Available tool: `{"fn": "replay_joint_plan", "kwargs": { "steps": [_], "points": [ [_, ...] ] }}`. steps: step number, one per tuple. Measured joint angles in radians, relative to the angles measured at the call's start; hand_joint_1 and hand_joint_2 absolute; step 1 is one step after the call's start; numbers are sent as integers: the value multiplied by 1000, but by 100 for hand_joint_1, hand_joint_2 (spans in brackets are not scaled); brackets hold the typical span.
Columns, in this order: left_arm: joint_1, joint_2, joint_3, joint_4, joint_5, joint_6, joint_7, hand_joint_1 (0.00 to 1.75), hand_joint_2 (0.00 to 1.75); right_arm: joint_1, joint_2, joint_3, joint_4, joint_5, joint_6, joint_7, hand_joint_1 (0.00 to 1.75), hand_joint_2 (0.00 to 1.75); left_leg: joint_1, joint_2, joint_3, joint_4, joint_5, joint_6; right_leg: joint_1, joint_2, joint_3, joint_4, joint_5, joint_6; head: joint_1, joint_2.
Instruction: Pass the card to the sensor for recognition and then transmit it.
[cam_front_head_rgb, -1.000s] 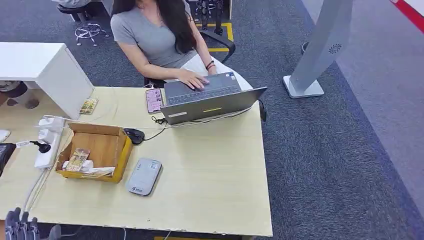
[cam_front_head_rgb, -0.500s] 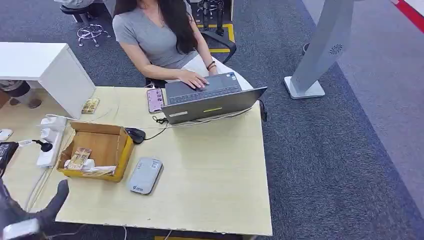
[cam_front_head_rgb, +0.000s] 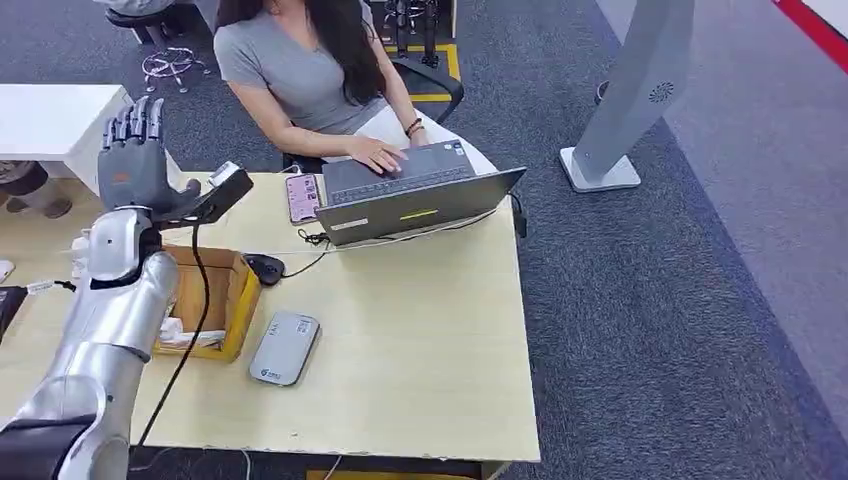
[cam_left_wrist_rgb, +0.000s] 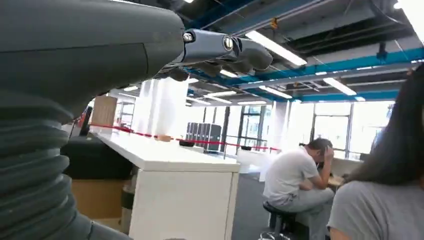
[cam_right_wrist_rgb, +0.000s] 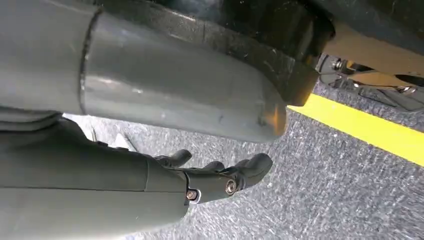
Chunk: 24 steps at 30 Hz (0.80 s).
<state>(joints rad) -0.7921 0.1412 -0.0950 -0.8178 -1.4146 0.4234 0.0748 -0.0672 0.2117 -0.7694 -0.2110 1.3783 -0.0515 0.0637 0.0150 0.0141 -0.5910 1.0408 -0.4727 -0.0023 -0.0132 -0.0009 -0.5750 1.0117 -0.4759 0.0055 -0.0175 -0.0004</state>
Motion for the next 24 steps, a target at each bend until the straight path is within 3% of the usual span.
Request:
{"fn": "replay_joint_plan", "kwargs": {
  "steps": [7,24],
  "points": [
    [-88,11,-51,125,-28,-8,16,0,175,0,-2,16,0,8,8,7,0,0,0,0,-1,0,0,0,0,0,-1,0,0,0,0,0],
    [-83,33,-64,181,-24,-5,16,0,175,1,-6,29,0,18,10,8,0,0,1,-1,-2,0,0,0,1,-1,-1,0,0,0,0,0]
  ]
}}
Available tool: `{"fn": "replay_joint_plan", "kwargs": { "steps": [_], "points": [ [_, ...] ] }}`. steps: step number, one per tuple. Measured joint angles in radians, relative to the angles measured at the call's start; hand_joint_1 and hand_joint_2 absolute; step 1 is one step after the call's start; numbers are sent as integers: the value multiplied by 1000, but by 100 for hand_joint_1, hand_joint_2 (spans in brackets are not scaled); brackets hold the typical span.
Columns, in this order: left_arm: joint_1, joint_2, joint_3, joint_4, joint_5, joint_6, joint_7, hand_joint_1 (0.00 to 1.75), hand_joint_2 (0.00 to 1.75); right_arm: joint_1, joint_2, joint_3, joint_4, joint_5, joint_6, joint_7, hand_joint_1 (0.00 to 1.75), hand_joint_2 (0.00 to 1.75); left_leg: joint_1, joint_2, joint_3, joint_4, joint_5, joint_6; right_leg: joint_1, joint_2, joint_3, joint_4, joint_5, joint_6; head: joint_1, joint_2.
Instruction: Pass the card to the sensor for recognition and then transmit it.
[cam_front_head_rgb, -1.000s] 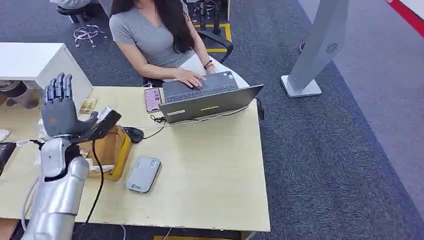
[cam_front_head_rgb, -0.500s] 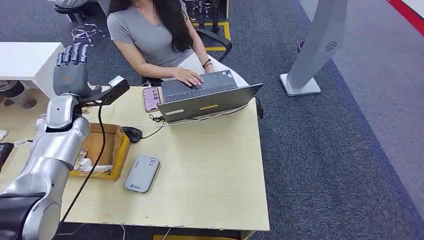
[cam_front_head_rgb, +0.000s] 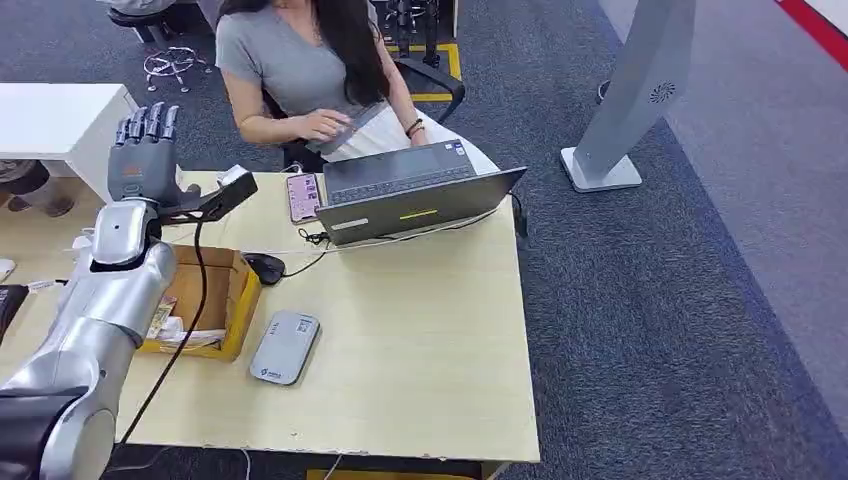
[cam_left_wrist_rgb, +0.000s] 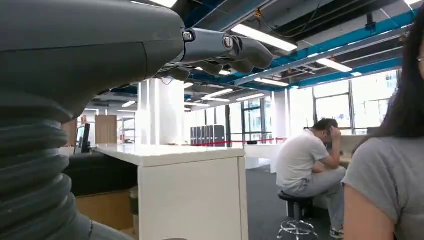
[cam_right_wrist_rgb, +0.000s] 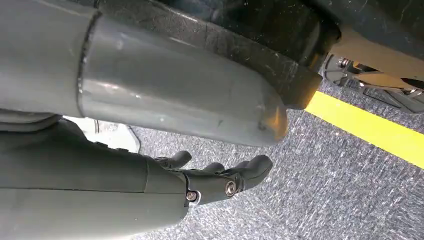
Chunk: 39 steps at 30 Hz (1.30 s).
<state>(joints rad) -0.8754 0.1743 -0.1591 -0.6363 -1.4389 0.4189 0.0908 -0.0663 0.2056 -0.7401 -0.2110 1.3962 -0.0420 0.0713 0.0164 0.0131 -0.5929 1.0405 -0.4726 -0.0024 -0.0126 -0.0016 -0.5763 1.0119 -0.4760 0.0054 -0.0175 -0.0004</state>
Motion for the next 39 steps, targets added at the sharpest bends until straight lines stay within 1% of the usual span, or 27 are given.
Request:
{"fn": "replay_joint_plan", "kwargs": {
  "steps": [16,22,39],
  "points": [
    [11,5,-5,2,-7,3,0,0,175,0,-2,0,0,-3,2,4,0,0,0,0,0,0,0,0,0,0,0,0,0,0,0,0],
    [14,2,-10,2,-13,-13,0,0,175,-1,-6,0,0,-11,11,8,0,0,0,0,0,0,0,0,0,0,0,0,0,0,0,0],
    [20,2,-11,2,-13,-22,0,0,175,-1,-7,0,0,-11,11,9,0,0,0,0,0,0,0,0,0,0,0,0,0,0,0,0]
  ]
}}
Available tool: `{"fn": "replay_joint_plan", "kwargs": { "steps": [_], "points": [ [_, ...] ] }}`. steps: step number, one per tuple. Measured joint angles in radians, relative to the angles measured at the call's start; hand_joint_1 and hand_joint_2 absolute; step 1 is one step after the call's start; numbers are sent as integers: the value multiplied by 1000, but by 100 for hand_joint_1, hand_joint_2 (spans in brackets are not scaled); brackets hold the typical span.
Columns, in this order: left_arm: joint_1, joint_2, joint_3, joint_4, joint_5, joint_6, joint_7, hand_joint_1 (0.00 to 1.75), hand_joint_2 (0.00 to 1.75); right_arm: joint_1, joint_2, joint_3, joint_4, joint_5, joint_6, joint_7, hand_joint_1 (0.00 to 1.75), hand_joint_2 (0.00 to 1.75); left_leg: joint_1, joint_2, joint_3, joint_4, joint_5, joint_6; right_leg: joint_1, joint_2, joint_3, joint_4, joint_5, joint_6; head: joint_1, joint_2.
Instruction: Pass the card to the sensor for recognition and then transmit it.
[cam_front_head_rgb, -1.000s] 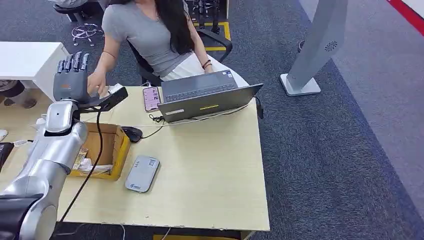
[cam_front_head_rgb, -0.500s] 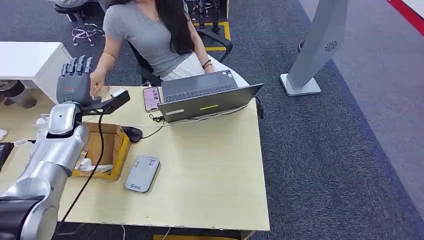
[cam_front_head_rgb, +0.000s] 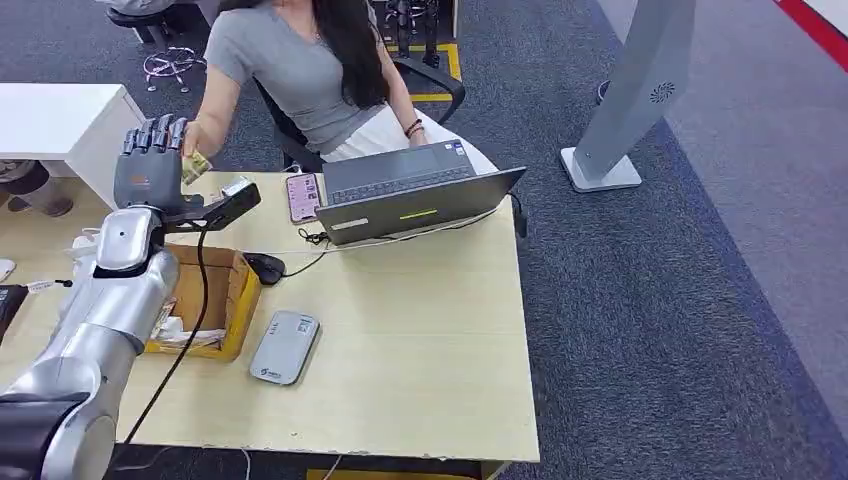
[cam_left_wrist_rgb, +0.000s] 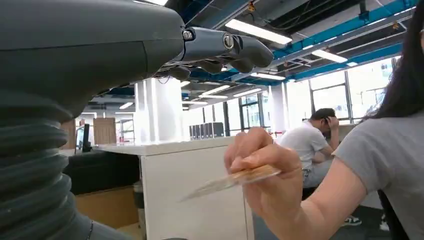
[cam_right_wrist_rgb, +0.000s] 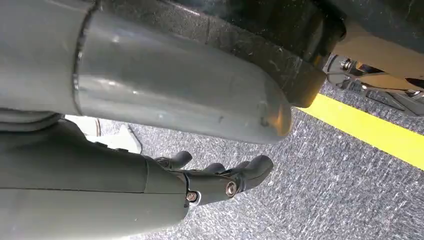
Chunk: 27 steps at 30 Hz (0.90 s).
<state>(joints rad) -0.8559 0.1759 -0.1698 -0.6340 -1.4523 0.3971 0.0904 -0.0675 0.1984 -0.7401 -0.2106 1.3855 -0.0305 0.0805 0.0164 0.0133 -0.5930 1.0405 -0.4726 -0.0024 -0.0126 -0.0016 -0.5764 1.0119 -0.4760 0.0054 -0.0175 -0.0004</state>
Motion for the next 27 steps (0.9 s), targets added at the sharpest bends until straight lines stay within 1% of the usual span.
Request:
{"fn": "replay_joint_plan", "kwargs": {
  "steps": [24,25,26,27],
  "points": [
    [16,0,0,0,0,-12,0,0,175,-1,0,0,3,5,0,0,0,0,0,0,0,0,0,0,0,0,0,0,0,0,0,0],
    [16,0,0,0,0,-12,0,23,175,-1,0,0,3,5,0,0,0,0,0,0,0,0,0,0,0,0,0,0,0,0,0,0],
    [16,0,0,0,0,-12,0,175,175,-1,0,0,3,5,0,0,0,0,0,0,0,0,0,0,0,0,0,0,0,0,0,0],
    [16,0,0,0,0,-12,0,175,175,-1,0,0,3,5,0,0,0,0,0,0,0,0,0,0,0,0,0,0,0,0,0,0]
  ]
}}
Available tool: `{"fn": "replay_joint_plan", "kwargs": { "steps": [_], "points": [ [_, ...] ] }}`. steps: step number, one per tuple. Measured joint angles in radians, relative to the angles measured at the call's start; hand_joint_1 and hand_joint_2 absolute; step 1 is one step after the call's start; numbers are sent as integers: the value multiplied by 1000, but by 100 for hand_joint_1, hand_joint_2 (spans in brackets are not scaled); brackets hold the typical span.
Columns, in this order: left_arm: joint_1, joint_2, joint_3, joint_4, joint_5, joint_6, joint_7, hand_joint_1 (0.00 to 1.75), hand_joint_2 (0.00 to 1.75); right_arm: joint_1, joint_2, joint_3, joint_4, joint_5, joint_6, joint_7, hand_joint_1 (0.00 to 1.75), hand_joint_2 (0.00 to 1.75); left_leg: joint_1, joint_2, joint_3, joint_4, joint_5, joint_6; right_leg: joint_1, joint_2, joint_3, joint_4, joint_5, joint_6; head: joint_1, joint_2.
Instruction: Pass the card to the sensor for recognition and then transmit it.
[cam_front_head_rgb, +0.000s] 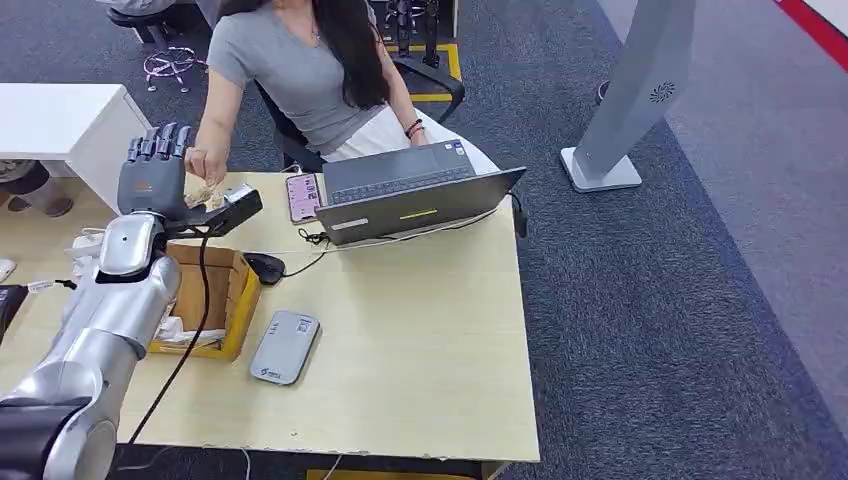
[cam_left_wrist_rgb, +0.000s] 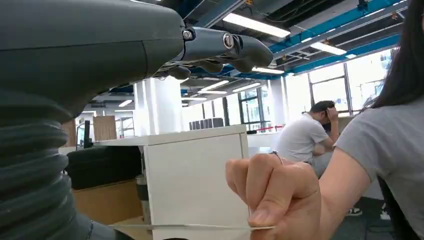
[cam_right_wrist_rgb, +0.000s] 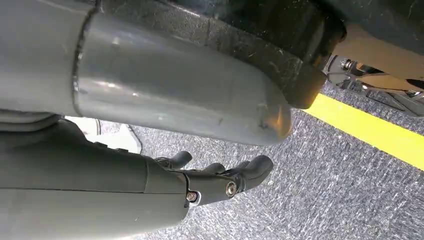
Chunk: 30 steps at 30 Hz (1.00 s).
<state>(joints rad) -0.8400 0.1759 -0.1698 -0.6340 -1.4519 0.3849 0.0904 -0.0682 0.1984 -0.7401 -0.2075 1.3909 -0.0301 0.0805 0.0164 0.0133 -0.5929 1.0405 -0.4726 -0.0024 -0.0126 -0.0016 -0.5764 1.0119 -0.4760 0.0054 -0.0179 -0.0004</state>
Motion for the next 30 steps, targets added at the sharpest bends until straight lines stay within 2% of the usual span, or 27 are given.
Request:
{"fn": "replay_joint_plan", "kwargs": {
  "steps": [30],
  "points": [
    [26,-4,0,-6,38,-8,-40,175,175,0,0,0,1,3,0,0,0,0,0,0,0,0,0,0,0,0,0,0,0,0,0,0]
  ]
}}
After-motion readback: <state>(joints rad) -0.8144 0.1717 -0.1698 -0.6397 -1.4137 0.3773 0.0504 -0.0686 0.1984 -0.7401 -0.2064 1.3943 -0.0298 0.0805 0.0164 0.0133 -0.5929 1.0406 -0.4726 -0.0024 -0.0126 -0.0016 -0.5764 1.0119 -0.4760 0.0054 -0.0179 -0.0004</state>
